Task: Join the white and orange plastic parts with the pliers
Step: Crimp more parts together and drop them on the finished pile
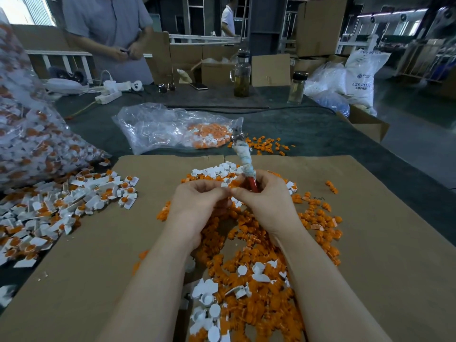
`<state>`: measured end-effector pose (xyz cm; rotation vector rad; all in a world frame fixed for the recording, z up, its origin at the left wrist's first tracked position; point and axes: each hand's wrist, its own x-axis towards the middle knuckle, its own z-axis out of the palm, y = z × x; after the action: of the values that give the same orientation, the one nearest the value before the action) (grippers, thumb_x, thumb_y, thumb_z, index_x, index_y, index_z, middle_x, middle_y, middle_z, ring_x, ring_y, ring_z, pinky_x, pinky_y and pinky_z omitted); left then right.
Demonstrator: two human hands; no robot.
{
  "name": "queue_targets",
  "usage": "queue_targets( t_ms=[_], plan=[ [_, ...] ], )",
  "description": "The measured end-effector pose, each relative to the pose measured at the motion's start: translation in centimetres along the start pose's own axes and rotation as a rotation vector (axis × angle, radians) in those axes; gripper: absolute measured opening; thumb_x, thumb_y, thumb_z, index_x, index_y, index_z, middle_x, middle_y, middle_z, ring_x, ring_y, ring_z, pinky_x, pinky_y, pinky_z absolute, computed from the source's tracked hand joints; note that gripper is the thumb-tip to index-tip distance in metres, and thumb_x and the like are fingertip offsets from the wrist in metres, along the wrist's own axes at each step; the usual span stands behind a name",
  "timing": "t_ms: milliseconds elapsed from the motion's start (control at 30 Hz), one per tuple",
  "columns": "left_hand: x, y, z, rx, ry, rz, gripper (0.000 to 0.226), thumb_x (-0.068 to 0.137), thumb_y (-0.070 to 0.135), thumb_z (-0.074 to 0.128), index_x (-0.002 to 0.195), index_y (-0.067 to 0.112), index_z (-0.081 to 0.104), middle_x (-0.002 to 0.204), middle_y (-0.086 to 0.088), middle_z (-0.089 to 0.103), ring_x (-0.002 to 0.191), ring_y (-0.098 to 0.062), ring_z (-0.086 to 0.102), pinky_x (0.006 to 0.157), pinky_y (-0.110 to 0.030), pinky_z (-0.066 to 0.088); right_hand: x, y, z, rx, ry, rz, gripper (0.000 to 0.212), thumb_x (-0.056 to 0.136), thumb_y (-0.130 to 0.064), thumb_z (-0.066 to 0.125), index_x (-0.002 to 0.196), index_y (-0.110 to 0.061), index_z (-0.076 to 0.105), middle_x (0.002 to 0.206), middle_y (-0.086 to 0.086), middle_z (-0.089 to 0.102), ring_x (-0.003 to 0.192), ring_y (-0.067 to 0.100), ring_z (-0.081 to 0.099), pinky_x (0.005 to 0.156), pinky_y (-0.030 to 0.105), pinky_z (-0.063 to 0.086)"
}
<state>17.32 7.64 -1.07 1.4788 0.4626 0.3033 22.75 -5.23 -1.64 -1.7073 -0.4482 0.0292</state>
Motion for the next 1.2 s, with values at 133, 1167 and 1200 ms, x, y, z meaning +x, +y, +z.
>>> queue_targets(
  t_ms=[133,1167,1200],
  plan=[
    [0.06,0.05,-0.07,-0.086,0.007,-0.013,0.011,0.080,0.006,0.077,0.089,0.005,0.071,0.075,-0.011,0.075,0.067,-0.017,0.074,0.055,-0.020,0.054,-0.01,0.01,-0.09,-0.008,-0.006,-0.035,0.014,0.084,-0.016,0.073,0.083,-0.027,0.064,0.064,-0.022,0.063,0.059,-0.005,0.057,0.055,0.009,0.042],
    [-0.79,0.84,0.47,0.018,0.061,0.242,0.007,0.079,0.004,0.079,0.077,0.008,0.074,0.069,-0.007,0.074,0.067,-0.018,0.074,0.061,-0.021,0.058,-0.29,-0.69,0.30,-0.323,0.188,-0.156,0.017,0.087,-0.026,0.070,0.102,-0.019,0.066,0.089,-0.007,0.068,0.085,0.009,0.064,0.076,0.037,0.056],
    [-0.81,0.87,0.47,0.034,0.066,0.248,0.007,0.079,0.005,0.080,0.077,0.009,0.074,0.068,-0.006,0.074,0.067,-0.018,0.074,0.061,-0.020,0.058,-0.30,-0.74,0.29,-0.324,0.188,-0.154,0.018,0.087,-0.026,0.070,0.103,-0.018,0.066,0.090,-0.007,0.068,0.086,0.010,0.064,0.077,0.038,0.056]
  ],
)
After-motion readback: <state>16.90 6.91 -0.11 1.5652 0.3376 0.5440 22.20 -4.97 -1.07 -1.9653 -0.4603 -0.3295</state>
